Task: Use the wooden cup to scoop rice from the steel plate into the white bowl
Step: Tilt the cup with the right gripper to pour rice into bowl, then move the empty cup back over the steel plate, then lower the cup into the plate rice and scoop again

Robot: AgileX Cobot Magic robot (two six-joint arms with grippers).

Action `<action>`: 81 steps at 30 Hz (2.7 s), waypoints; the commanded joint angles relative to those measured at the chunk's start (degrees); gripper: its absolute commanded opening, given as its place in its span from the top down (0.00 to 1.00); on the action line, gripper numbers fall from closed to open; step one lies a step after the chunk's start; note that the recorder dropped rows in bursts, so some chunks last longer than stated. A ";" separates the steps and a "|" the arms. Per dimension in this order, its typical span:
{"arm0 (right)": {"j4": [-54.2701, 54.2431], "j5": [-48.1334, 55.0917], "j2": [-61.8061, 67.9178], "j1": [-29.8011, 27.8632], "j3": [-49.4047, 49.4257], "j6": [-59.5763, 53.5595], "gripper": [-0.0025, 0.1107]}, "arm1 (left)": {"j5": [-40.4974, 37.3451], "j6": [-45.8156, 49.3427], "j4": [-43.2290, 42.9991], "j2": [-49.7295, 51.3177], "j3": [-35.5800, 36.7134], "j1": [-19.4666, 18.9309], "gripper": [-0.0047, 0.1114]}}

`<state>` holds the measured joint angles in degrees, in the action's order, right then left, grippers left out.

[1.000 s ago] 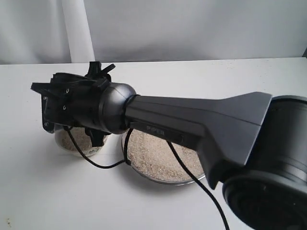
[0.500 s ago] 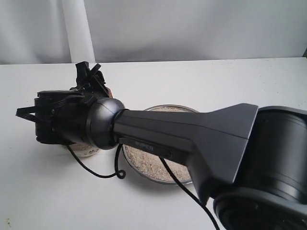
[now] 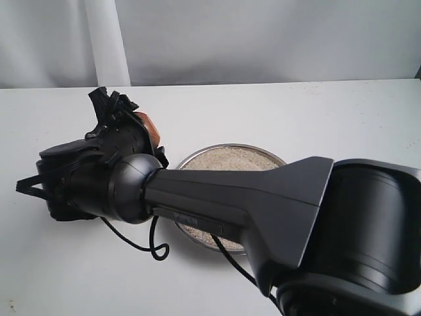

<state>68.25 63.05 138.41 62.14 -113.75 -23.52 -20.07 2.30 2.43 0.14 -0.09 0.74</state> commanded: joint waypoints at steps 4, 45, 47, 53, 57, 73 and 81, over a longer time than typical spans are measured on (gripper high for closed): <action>4.99 0.71 -0.48 0.08 -0.73 -3.19 0.98 | 0.33 -0.22 -0.02 -0.14 0.09 0.15 0.96; -36.24 -24.35 -23.98 -7.91 6.84 18.22 0.98 | 0.33 -0.22 -0.02 -0.14 0.09 0.15 0.96; -32.00 -29.09 -25.11 -8.09 12.23 24.44 0.98 | 0.33 -0.22 -0.02 -0.14 0.09 0.15 0.96; -22.31 -51.61 -33.90 -14.12 38.10 40.75 0.98 | 0.33 -0.22 -0.02 -0.14 0.09 0.15 0.96; -22.31 -50.29 -42.21 -21.37 46.11 37.79 0.98 | 0.33 -0.22 -0.02 -0.14 0.09 0.15 0.96; -19.79 -17.60 -40.76 -25.56 49.29 6.15 0.98 | 0.33 -0.22 -0.02 -0.14 0.09 0.15 0.96; -17.06 -16.08 -34.26 -25.15 49.29 6.15 0.98 | 0.33 -0.22 -0.02 -0.14 0.09 0.15 0.96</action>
<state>48.71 45.91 102.57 36.93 -64.36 -16.96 -20.07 2.30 2.43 0.14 -0.09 0.74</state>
